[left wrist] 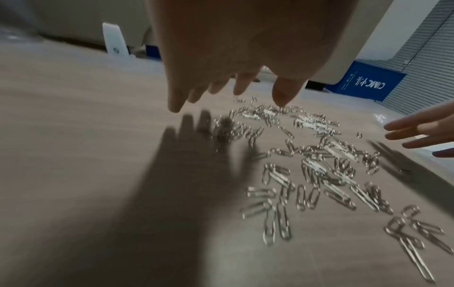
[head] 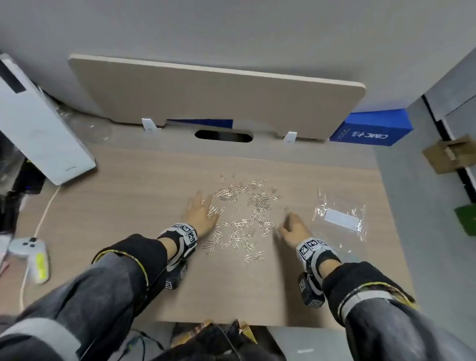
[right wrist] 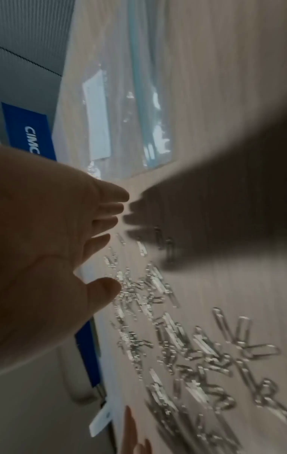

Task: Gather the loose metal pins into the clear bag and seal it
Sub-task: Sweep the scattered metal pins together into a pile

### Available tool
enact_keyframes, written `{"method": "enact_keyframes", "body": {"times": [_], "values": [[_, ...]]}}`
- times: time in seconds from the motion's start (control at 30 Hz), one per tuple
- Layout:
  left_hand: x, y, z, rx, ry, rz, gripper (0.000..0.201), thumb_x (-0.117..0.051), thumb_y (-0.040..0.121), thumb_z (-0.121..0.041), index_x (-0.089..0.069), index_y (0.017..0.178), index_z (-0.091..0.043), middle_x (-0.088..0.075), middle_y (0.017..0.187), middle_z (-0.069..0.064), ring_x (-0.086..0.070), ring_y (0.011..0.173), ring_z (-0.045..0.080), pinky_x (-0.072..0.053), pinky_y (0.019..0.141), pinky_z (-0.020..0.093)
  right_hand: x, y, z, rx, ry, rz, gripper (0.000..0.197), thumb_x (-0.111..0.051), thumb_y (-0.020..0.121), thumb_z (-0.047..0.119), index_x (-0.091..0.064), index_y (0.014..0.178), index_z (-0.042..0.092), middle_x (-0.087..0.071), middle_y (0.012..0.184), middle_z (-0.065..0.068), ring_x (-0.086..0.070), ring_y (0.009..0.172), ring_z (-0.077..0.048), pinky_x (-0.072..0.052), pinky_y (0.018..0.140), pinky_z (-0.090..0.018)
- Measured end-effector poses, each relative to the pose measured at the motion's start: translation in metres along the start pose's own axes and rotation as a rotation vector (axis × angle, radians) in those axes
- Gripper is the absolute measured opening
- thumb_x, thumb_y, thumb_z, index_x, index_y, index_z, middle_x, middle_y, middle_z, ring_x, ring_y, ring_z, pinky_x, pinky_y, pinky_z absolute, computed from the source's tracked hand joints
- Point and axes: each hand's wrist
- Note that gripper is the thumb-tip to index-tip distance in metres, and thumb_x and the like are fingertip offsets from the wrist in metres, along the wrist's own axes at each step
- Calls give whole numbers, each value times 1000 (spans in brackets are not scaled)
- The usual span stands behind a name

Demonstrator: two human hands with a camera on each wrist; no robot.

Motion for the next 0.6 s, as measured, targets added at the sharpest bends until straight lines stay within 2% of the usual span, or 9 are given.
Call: {"method": "enact_keyframes", "body": {"times": [0.07,0.13,0.2,0.3,0.4,0.47,0.53,0.6], "values": [[-10,-3,3,54,-11,-54,72,-47,90,-45,-16,152,-25,3,163,11,-2,148,39,-15,118,52,-14,2,2,-28,-45,-105,66,-48,91,43,-27,141,6,-28,150,-16,-35,135,-32,-31,113,-44],[-27,-10,3,82,14,-40,76,-47,89,-45,-14,153,-20,4,163,13,0,147,40,-12,119,50,-32,-3,9,-45,-99,-138,71,-40,94,41,-16,147,1,-11,157,-19,-15,144,-33,-18,119,-42],[-44,-13,-1,78,30,-2,79,-48,88,-45,-13,153,-17,6,163,12,1,147,40,-10,119,49,-50,-9,19,-36,-138,-100,77,-36,95,44,-3,149,-1,7,159,-20,3,147,-35,-5,121,-40],[-54,-16,-9,-29,36,6,76,-52,88,-37,-16,152,-15,4,163,12,2,148,37,-9,120,47,-65,-14,32,54,-145,-43,83,-42,93,45,2,150,3,14,159,-13,10,147,-29,-6,121,-39],[-51,-15,-11,-72,-89,-7,67,-54,88,-24,-27,149,-13,-6,162,15,-4,148,38,-13,120,43,-58,-14,32,134,-28,-34,75,-47,93,37,-8,151,9,1,161,-4,-3,148,-20,-16,119,-38],[-41,-14,-7,-55,-161,-149,53,-55,85,-17,-47,136,-7,-30,152,23,-27,139,41,-26,115,44,-43,-15,24,123,64,-169,58,-47,94,27,-29,146,9,-23,157,-7,-25,143,-22,-24,115,-37],[-28,-18,-5,33,-152,-266,35,-53,81,-15,-57,114,-4,-49,123,22,-47,114,40,-41,99,44,-30,-15,10,16,133,-338,37,-48,92,19,-52,127,9,-49,137,-12,-49,122,-27,-39,102,-36],[-23,-19,-2,162,-162,-256,27,-51,81,-19,-56,102,-3,-52,108,21,-53,98,39,-45,86,41,-25,-14,-3,-161,249,-372,26,-50,89,16,-60,111,8,-58,116,-12,-57,104,-29,-45,89,-34]]}}
Point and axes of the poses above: each hand's wrist, its own y-axis towards the middle knuckle, its own x-axis out of the back of the hand, z = x × y
